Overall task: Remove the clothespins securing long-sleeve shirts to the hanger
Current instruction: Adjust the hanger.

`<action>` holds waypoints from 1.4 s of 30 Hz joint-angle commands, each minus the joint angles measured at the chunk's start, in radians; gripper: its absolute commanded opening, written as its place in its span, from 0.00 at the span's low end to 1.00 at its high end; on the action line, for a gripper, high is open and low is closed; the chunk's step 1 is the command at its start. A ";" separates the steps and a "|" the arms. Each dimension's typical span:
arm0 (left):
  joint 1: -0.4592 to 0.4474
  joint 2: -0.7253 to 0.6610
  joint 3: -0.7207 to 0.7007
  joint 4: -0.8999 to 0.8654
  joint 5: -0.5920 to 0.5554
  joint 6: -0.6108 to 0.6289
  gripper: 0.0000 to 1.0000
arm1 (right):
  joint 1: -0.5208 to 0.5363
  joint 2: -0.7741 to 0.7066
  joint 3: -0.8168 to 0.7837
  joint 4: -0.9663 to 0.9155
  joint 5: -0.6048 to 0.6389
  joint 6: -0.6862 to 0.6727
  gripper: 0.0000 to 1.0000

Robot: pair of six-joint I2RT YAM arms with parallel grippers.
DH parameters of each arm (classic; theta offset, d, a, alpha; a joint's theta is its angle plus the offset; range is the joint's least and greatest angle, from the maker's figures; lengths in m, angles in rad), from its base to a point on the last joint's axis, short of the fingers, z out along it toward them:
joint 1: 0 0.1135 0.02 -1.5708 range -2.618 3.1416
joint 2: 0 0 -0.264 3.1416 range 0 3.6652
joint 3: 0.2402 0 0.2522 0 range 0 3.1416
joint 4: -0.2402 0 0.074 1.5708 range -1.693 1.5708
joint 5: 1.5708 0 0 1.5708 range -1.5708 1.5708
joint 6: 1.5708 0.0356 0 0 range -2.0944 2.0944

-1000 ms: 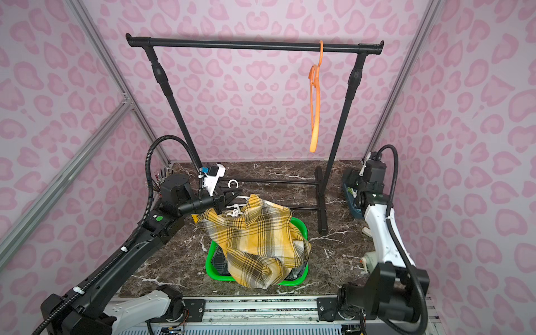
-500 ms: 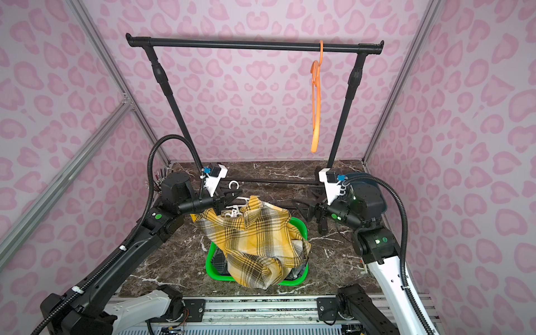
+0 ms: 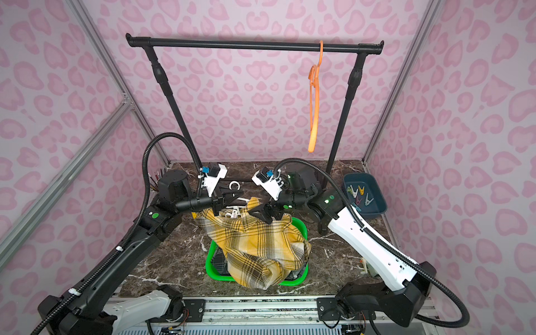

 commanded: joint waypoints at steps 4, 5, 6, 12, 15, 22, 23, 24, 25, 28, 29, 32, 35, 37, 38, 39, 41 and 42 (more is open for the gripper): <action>0.000 -0.003 0.017 0.024 0.029 0.002 0.04 | 0.046 0.052 -0.003 -0.009 0.059 -0.021 0.41; -0.001 -0.004 0.017 0.029 0.027 -0.001 0.04 | 0.050 0.054 -0.009 -0.006 0.061 -0.019 0.29; 0.000 -0.006 0.018 0.031 0.022 -0.002 0.04 | 0.052 0.051 -0.015 0.002 0.068 -0.014 0.19; 0.033 -0.028 0.015 0.095 -0.012 -0.076 0.32 | 0.049 -0.003 -0.071 0.058 0.102 0.021 0.00; 0.097 -0.053 -0.017 0.214 0.048 -0.184 1.00 | 0.027 -0.037 -0.105 0.067 0.111 0.033 0.00; 0.227 -0.120 -0.148 0.854 0.357 -0.619 0.98 | -0.163 -0.154 -0.220 0.093 -0.009 0.032 0.00; 0.245 -0.115 -0.166 0.986 0.380 -0.714 0.98 | -0.195 -0.177 -0.238 0.095 -0.048 0.028 0.00; 0.260 -0.107 -0.186 1.098 0.387 -0.792 0.97 | -0.227 -0.198 -0.255 0.101 -0.088 0.033 0.00; 0.282 -0.096 -0.207 1.207 0.385 -0.866 0.97 | -0.271 -0.228 -0.275 0.117 -0.148 0.044 0.00; 0.340 -0.023 -0.245 1.403 0.382 -1.014 0.95 | -0.354 -0.318 -0.334 0.173 -0.244 0.077 0.00; 0.352 0.010 -0.250 1.443 0.390 -1.043 0.92 | -0.364 -0.348 -0.347 0.181 -0.254 0.079 0.00; 0.371 0.077 -0.251 1.443 0.429 -1.046 0.92 | -0.382 -0.392 -0.355 0.152 -0.293 0.062 0.00; 0.377 0.093 -0.248 1.367 0.454 -0.985 0.92 | -0.382 -0.413 -0.353 0.118 -0.342 0.030 0.00; 0.377 0.099 -0.222 1.293 0.507 -0.949 0.92 | -0.382 -0.436 -0.359 0.120 -0.343 0.017 0.00; 0.377 0.102 -0.206 1.268 0.538 -0.945 0.91 | -0.382 -0.447 -0.361 0.121 -0.341 0.008 0.00; 0.377 0.101 -0.198 1.244 0.558 -0.941 0.91 | -0.382 -0.454 -0.360 0.119 -0.341 0.000 0.00; 0.393 0.083 -0.181 1.099 0.581 -0.864 0.90 | -0.381 -0.460 -0.349 0.106 -0.354 -0.024 0.00; 0.403 0.067 -0.176 0.989 0.578 -0.795 0.90 | -0.381 -0.464 -0.344 0.104 -0.358 -0.034 0.00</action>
